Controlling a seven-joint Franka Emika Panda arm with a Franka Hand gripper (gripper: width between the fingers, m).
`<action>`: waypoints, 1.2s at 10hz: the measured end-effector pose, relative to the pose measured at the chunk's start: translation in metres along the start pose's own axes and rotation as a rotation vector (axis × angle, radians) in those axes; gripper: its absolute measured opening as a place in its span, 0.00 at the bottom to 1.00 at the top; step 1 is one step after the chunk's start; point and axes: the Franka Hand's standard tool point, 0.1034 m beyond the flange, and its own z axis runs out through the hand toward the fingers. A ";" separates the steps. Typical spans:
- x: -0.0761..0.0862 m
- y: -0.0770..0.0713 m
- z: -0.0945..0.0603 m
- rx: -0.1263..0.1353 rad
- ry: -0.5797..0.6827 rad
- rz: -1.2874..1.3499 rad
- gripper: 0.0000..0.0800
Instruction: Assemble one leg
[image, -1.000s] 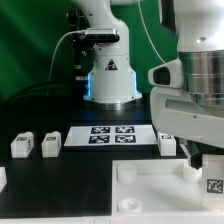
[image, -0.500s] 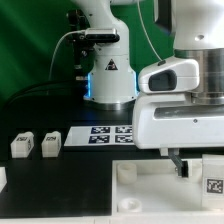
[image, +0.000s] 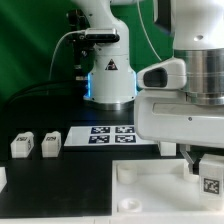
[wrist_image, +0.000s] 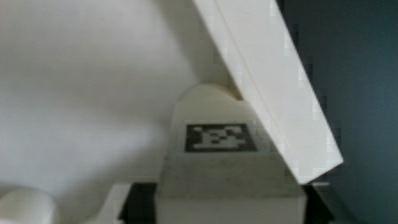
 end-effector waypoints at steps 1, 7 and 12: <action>0.000 0.000 0.000 0.000 0.000 0.089 0.36; 0.003 -0.004 0.001 -0.044 -0.090 1.247 0.37; -0.001 -0.005 0.003 -0.050 -0.087 1.204 0.61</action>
Offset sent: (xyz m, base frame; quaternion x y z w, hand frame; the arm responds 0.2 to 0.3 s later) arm 0.0670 0.0255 0.0128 0.0650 -0.0278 0.6986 0.7120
